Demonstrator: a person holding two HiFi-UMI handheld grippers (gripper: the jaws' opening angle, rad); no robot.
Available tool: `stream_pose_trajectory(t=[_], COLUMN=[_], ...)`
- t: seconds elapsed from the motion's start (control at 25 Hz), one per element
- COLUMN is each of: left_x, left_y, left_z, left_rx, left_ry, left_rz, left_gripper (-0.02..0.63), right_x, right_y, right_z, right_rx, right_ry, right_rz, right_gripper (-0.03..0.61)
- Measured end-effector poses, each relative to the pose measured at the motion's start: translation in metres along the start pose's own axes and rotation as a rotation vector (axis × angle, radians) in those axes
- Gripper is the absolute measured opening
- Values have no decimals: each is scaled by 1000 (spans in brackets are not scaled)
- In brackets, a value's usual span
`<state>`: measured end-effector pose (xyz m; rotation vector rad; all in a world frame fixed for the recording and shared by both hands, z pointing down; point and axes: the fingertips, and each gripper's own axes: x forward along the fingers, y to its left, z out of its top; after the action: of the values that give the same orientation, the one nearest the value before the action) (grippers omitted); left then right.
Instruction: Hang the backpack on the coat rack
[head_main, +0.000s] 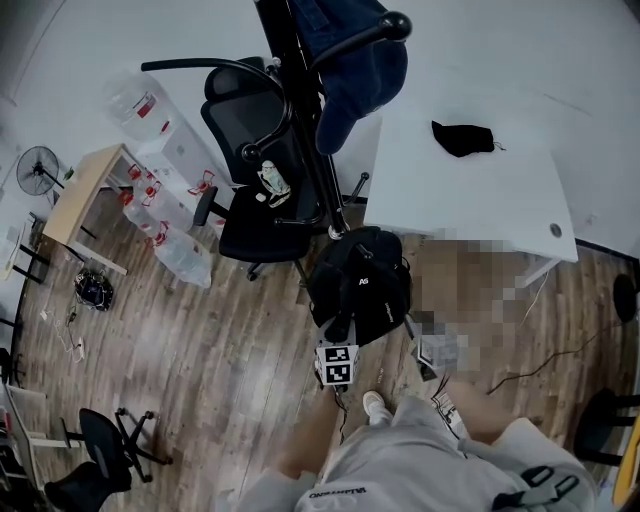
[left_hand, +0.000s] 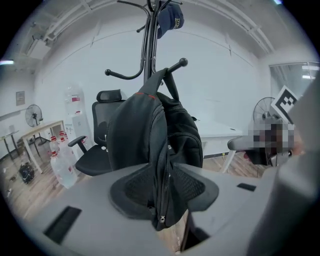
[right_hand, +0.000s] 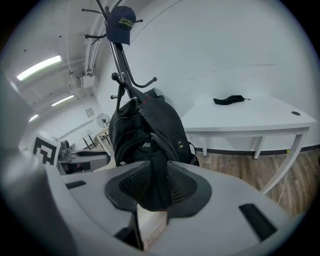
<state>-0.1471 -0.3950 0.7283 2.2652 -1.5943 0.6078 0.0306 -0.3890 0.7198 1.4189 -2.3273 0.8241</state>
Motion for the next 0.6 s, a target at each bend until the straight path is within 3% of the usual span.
stream_pose_trajectory(t=[0.32,0.6], left_x=[-34,-82], left_y=[-12,-56], left_z=[10,40], left_rx=[-3,-48], left_ry=[-76,-199], left_rz=[76,78], left_gripper=[24,9], right_x=[-28,-88], right_y=[40,61], right_z=[16,33], right_rx=[-44,-98], right_ry=[-114,-239], right_rz=[60,102], right_gripper=[40,26])
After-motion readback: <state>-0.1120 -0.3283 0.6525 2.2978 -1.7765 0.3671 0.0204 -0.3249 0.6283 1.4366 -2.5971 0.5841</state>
